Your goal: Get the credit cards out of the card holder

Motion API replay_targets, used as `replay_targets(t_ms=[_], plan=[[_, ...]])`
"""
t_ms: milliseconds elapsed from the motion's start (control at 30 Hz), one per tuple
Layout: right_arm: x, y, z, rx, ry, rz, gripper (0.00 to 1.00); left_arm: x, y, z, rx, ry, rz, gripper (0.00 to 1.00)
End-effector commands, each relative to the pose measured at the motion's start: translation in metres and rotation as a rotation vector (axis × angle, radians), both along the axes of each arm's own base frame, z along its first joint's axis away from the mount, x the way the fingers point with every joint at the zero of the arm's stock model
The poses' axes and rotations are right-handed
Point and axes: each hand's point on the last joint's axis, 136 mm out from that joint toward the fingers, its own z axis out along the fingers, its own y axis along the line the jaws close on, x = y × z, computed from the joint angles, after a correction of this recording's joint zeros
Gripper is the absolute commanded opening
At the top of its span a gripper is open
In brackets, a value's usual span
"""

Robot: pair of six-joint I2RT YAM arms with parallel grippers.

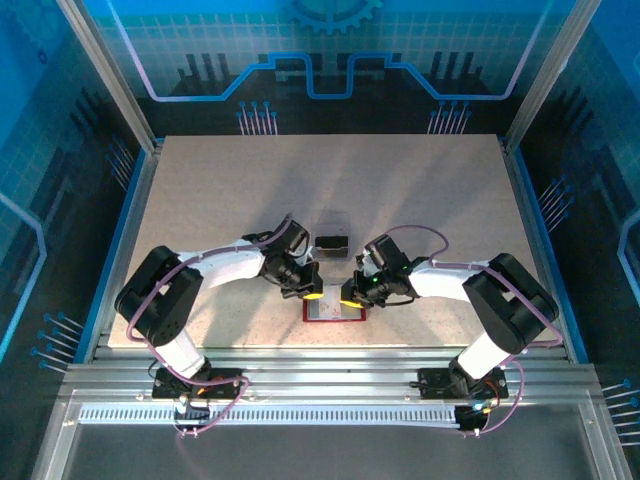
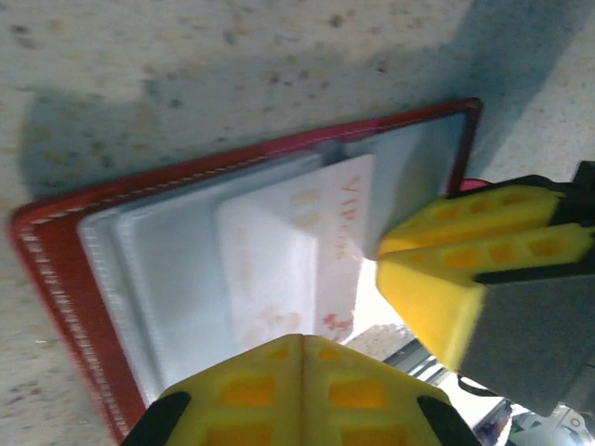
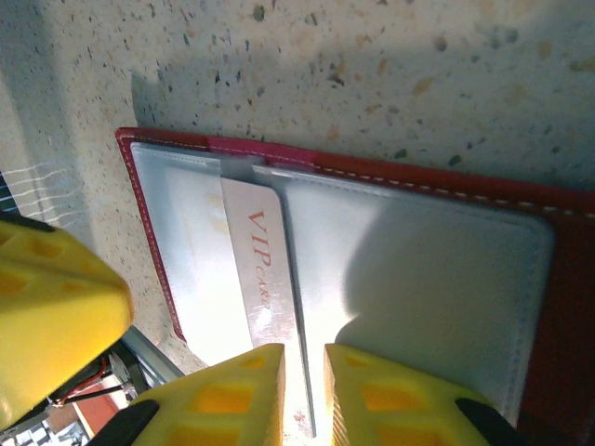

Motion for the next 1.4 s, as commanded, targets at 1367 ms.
replay_targets(t_ms=[1367], plan=[[0.003, 0.026, 0.015, 0.126, -0.002, 0.045, 0.18, -0.024, 0.024, -0.046, 0.169, 0.092, -0.044, 0.0]])
